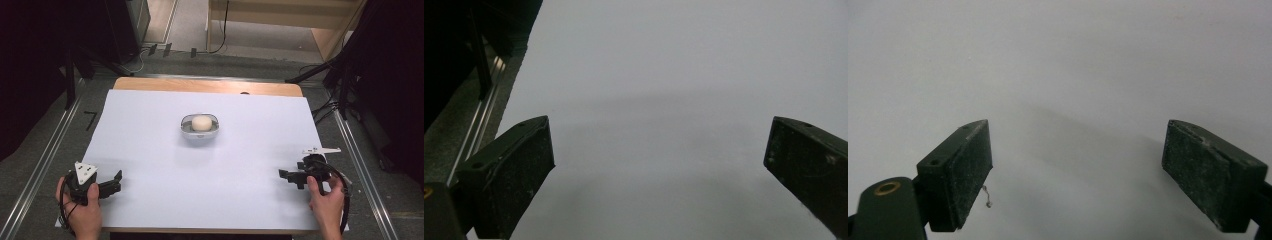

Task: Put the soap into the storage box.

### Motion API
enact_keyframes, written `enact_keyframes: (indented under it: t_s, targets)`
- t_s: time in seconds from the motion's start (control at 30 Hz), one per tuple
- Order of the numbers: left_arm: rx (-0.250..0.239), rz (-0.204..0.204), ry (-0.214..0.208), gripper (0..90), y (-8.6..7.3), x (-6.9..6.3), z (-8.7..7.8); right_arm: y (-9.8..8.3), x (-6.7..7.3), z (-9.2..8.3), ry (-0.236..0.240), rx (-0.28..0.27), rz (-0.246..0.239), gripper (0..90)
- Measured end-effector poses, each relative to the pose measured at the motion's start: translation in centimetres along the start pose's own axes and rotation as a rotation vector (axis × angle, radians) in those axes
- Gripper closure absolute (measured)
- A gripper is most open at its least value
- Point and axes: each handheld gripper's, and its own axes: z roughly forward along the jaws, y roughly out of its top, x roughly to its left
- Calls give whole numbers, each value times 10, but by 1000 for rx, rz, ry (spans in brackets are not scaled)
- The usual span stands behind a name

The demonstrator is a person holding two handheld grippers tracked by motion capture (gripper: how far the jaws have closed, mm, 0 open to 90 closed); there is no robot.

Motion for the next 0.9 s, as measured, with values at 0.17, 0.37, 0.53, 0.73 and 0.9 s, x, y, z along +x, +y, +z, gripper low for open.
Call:
enact_keyframes:
  t_s: [0.17, 0.37, 0.53, 0.73, 0.9]
  targets:
    - [-1, 1, -1, 1, 0, 0, 0, -11, -7, -8, -7, -31, -20, 133]
    - [-1, 0, -2, 1, 0, 0, 0, -23, -14, -14, -23, -38, -14, 133]
    - [-3, -3, -4, 1, 0, 1, 0, -33, -21, -22, -13, -57, -19, 134]
    - [-6, -8, -9, 1, 0, 1, 0, -52, -23, -33, -17, -77, -57, 134]
    - [-6, -8, -9, 1, 0, 1, 0, -63, -26, -38, 16, -106, -79, 132]
